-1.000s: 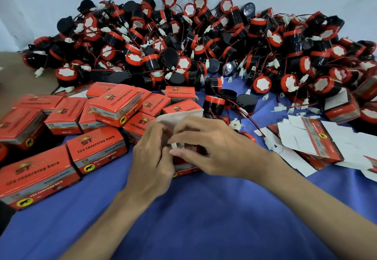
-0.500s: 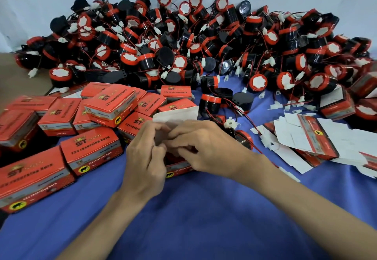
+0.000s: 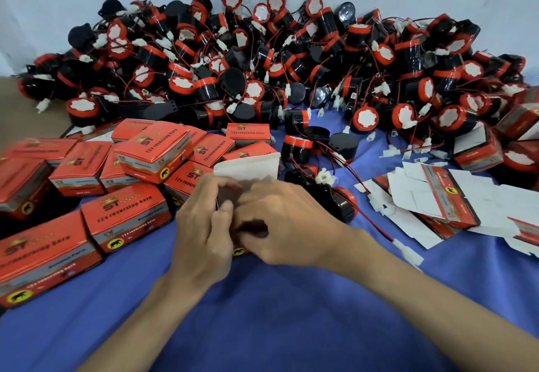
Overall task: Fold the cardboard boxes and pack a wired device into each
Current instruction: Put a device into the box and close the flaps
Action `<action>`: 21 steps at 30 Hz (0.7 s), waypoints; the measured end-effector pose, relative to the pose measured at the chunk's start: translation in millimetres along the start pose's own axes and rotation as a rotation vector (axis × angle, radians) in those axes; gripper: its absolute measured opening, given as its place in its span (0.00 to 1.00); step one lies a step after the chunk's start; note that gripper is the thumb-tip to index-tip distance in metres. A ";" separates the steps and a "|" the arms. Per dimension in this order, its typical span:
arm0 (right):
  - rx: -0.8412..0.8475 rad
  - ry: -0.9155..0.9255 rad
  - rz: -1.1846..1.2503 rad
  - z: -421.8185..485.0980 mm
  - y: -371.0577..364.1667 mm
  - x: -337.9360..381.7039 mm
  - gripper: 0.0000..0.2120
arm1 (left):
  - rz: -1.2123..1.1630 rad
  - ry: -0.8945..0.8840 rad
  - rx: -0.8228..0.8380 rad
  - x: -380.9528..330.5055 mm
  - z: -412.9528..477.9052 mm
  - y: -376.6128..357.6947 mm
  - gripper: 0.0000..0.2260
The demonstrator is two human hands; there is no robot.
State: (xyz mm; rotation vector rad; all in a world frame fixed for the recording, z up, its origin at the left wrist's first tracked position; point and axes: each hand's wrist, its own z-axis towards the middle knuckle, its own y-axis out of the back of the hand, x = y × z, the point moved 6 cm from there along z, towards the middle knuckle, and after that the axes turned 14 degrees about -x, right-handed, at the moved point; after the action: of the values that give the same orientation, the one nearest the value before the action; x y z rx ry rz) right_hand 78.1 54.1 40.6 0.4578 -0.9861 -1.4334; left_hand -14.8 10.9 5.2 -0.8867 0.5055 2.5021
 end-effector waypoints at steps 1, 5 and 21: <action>0.034 0.020 -0.003 0.3 -2.3 2.4 0.06 | 0.010 0.009 -0.007 0.9 -0.3 0.6 0.18; 0.040 0.071 -0.068 -1.1 -3.4 7.6 0.07 | 0.033 0.014 -0.021 2.1 -1.0 0.8 0.17; -0.057 0.080 -0.094 -7.7 -4.9 7.3 0.04 | 0.017 0.022 -0.015 3.8 -0.8 -0.1 0.15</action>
State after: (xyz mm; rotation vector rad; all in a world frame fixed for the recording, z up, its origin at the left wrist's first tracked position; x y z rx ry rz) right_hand 80.1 44.3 34.6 0.5219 -0.8669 -1.5120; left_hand -16.9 11.7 2.1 -0.9205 0.5045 2.5174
